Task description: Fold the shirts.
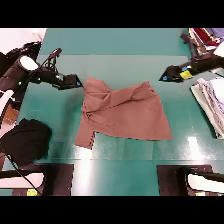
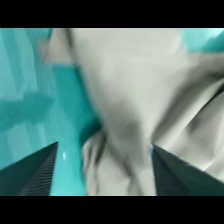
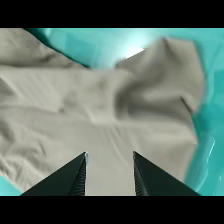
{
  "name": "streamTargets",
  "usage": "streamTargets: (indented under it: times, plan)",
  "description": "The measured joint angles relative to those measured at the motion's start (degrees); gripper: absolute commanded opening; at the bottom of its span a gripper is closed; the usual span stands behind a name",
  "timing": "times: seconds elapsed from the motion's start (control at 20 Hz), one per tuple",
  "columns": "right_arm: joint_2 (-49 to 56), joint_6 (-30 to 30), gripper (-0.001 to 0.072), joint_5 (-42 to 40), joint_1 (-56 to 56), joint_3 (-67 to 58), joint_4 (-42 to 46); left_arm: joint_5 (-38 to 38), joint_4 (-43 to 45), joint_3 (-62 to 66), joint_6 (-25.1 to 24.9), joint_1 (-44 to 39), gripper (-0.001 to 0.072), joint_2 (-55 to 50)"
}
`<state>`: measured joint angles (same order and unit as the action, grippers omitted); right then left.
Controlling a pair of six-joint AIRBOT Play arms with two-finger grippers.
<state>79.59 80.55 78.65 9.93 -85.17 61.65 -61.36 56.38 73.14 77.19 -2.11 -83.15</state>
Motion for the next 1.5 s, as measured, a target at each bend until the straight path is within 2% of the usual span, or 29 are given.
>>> streamTargets:
  times: [0.15,0.5,0.75,1.05,1.1,1.15,1.2,1.25,1.3,1.35,1.5]
  plan:
    - [-6.3,-0.7,0.0345,1.0,-4.1,7.8,0.0,-4.0,0.4,-4.4,0.0,1.6,0.054,0.0]
    - [-18.6,-1.6,0.0345,-0.6,-12.1,26.2,-0.5,-6.8,-0.5,-20.0,-2.2,2.3,0.0539,8.1]
    - [-23.5,-2.3,0.0345,-0.8,-16.4,34.3,-0.5,-6.8,-1.8,-32.2,-4.3,2.4,0.0539,14.8]
    - [-26.7,-3.8,0.0345,0.0,-22.9,44.0,-0.5,-4.4,-9.6,-39.7,-9.6,0.4,0.0536,16.4]
    - [-26.9,-4.2,0.0346,0.3,-24.3,45.6,-0.6,-3.7,-10.1,-40.1,-9.9,-1.0,0.0457,16.5]
    - [-27.0,-4.4,0.0346,0.6,-25.7,47.0,-0.5,-2.3,-10.4,-40.4,-10.2,-2.6,0.0182,16.5]
    - [-27.1,-4.6,0.0346,0.8,-26.9,48.4,-0.5,-0.9,-10.2,-40.7,-10.3,-3.8,0.0037,16.5]
    - [-27.2,-4.8,0.0354,1.0,-28.3,49.8,-0.5,0.0,-10.4,-40.7,-10.2,-4.6,0.0034,16.5]
    - [-27.3,-5.2,0.0445,1.1,-29.6,51.3,-0.3,0.6,-10.7,-40.8,-10.2,-5.4,0.0026,16.5]
    - [-27.3,-5.7,0.0488,1.1,-30.8,52.6,-0.3,0.8,-10.8,-40.7,-10.2,-5.8,0.0026,16.6]
    - [-27.3,-6.4,0.0455,0.5,-33.1,56.8,-0.3,1.3,-11.2,-39.8,-10.0,-6.6,0.0026,16.7]
